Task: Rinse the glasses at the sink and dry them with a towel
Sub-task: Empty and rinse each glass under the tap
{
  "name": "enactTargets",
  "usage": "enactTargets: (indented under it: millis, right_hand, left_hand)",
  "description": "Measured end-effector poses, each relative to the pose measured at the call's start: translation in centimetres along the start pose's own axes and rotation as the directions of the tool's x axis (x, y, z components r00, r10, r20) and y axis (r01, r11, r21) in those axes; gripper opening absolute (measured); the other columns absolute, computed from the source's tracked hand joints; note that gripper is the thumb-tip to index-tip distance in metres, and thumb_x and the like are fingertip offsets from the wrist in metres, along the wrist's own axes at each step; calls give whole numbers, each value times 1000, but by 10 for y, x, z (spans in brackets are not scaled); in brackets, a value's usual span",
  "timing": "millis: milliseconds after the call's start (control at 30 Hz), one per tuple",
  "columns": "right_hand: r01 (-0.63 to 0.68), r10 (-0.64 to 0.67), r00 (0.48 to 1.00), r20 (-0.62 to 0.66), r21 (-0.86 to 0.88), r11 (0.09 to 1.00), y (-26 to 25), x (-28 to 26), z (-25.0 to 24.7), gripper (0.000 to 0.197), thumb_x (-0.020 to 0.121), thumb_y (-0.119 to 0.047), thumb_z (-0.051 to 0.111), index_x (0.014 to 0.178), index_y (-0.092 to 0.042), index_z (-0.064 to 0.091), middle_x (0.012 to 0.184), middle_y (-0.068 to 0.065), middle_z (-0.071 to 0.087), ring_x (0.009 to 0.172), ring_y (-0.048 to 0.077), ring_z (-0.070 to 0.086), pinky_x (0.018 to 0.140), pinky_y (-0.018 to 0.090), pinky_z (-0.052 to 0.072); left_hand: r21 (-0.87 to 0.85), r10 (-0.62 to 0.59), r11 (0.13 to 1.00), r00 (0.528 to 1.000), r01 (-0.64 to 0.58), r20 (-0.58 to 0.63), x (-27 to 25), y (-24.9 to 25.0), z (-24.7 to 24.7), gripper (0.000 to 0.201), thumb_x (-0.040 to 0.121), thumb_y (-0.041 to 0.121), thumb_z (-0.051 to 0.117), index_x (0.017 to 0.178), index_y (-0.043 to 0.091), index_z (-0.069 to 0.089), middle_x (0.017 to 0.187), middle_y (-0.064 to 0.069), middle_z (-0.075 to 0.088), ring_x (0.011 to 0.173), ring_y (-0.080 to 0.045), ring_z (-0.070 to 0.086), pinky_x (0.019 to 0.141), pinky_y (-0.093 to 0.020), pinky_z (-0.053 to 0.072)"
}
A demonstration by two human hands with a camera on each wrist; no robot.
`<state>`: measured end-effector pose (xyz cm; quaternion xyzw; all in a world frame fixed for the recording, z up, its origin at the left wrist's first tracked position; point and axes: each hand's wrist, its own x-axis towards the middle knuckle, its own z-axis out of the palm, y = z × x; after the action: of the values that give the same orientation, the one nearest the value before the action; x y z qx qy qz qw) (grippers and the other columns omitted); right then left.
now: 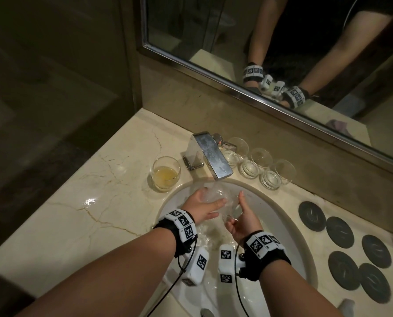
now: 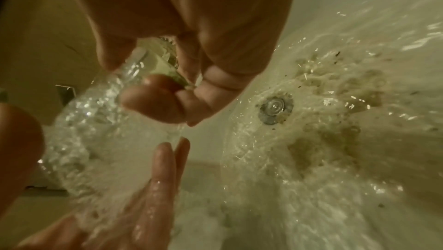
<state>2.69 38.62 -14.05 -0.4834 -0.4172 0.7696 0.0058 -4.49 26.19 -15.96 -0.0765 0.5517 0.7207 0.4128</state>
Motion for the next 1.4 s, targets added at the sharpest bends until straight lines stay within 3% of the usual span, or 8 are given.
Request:
enactTargets:
  millis: [233, 400, 500, 567, 933, 1267, 1333, 1400]
  right_hand:
    - [127, -139, 988, -72, -157, 979, -7, -12, 7, 46, 82, -33, 73, 121, -22, 50, 107, 12, 57, 62, 16, 54, 55, 30, 55]
    - [331, -607, 795, 11, -846, 418, -23, -26, -2, 63, 65, -47, 83, 119, -22, 60, 117, 5, 55, 106, 19, 56, 91, 32, 48]
    - [307, -624, 769, 139, -937, 169, -38, -46, -7, 63, 67, -46, 82, 122, -27, 58, 108, -1, 44, 92, 11, 49, 79, 21, 40]
    - [308, -639, 747, 184, -948, 87, -46, -59, -11, 64, 67, -45, 82, 124, -29, 57, 107, -2, 42, 87, 10, 48, 75, 20, 39]
    - [268, -686, 649, 330, -943, -199, -83, -130, 0, 66, 68, -44, 81, 127, -29, 55, 105, -4, 38, 83, 12, 48, 71, 25, 43]
    - [332, -712, 603, 359, -925, -185, -75, -153, 8, 65, 70, -46, 80, 126, -30, 52, 110, -7, 43, 91, 10, 51, 77, 25, 45]
    - [352, -711, 651, 266, -935, -28, -66, -147, 1, 63, 72, -44, 79, 126, -26, 50, 115, -9, 48, 99, 8, 52, 83, 25, 45]
    - [358, -602, 798, 29, -826, 435, -53, -137, -10, 61, 75, -39, 78, 126, -17, 50, 118, -1, 55, 94, 17, 61, 80, 34, 55]
  left_hand:
    - [77, -67, 995, 998, 66, 16, 2, -4, 0, 86, 74, 27, 83, 146, 17, 36, 148, -3, 39, 122, -22, 55, 84, -25, 55]
    - [228, -162, 952, 969, 203, -188, -1, -6, 2, 98, 75, 55, 74, 149, 12, 27, 147, -13, 41, 122, -28, 54, 90, -35, 56]
    - [278, -187, 932, 965, 233, -182, -6, -5, 6, 61, 81, 65, 59, 100, 7, 58, 112, -12, 61, 98, -26, 64, 90, -41, 56]
    - [243, -209, 940, 967, 240, -147, -12, -4, 12, 44, 91, 56, 52, 80, 13, 53, 96, -9, 61, 86, -25, 62, 90, -41, 56]
    - [196, -244, 950, 970, 242, -12, -39, 15, 45, 44, 98, 50, 42, 96, 8, 56, 91, -7, 66, 78, -22, 66, 73, -33, 55]
    - [104, -267, 960, 962, 260, 55, -57, 11, 47, 50, 96, 52, 44, 102, 4, 56, 94, -14, 66, 65, -23, 60, 59, -31, 51]
    - [66, -277, 960, 957, 272, 83, -65, 12, 46, 54, 97, 55, 41, 104, 3, 57, 95, -14, 64, 66, -23, 61, 59, -31, 51]
    - [26, -259, 966, 957, 258, 128, -74, 14, 42, 63, 94, 62, 36, 104, 5, 60, 99, -13, 66, 75, -25, 65, 62, -32, 52]
